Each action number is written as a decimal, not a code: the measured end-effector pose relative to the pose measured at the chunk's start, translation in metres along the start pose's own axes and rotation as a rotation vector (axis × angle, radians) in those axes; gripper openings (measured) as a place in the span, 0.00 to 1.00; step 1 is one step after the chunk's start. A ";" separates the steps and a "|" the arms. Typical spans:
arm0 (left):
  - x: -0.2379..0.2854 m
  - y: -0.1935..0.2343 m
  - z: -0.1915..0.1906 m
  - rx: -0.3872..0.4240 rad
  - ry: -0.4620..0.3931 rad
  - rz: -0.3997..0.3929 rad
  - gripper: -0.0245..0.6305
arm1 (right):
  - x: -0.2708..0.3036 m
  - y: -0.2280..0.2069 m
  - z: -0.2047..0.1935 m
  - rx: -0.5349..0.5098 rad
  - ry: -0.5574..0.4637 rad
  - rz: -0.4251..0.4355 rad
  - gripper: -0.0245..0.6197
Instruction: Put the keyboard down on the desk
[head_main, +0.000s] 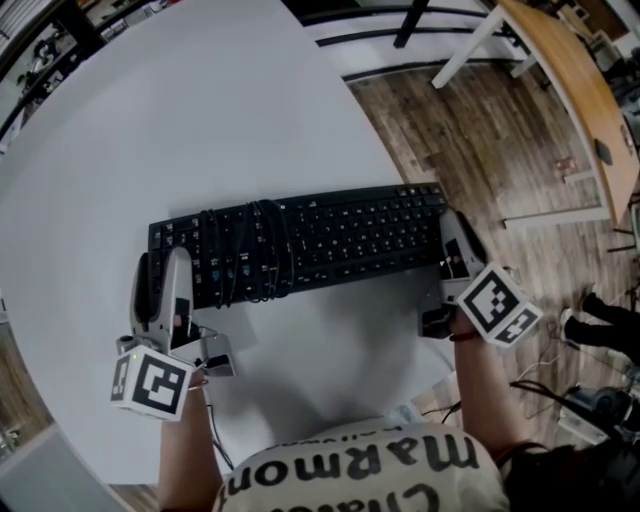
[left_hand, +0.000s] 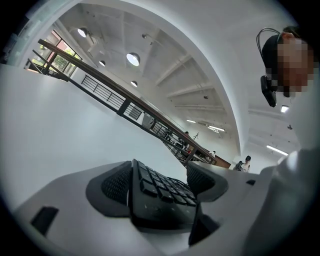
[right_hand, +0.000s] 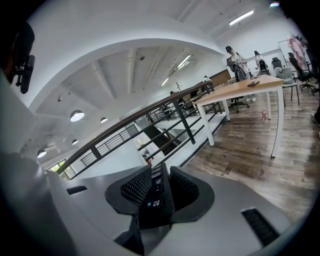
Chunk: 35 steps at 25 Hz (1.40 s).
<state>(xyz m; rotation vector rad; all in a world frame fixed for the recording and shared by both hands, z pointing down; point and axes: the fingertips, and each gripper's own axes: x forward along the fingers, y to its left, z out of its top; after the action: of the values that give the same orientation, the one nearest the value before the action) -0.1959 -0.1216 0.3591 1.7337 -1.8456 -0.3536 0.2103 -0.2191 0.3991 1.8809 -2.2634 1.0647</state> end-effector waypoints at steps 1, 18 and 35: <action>0.000 0.000 0.000 -0.001 0.007 -0.003 0.56 | -0.001 0.000 0.000 -0.003 0.001 -0.001 0.24; 0.000 0.005 -0.006 -0.003 0.039 0.041 0.54 | 0.002 0.000 0.002 -0.035 0.020 -0.004 0.24; -0.003 0.008 -0.007 -0.013 0.087 0.095 0.52 | 0.008 -0.001 0.001 -0.045 0.100 -0.042 0.24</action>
<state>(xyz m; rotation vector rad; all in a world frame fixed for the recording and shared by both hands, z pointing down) -0.1979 -0.1159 0.3684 1.6202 -1.8520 -0.2482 0.2090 -0.2263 0.4022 1.8074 -2.1656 1.0673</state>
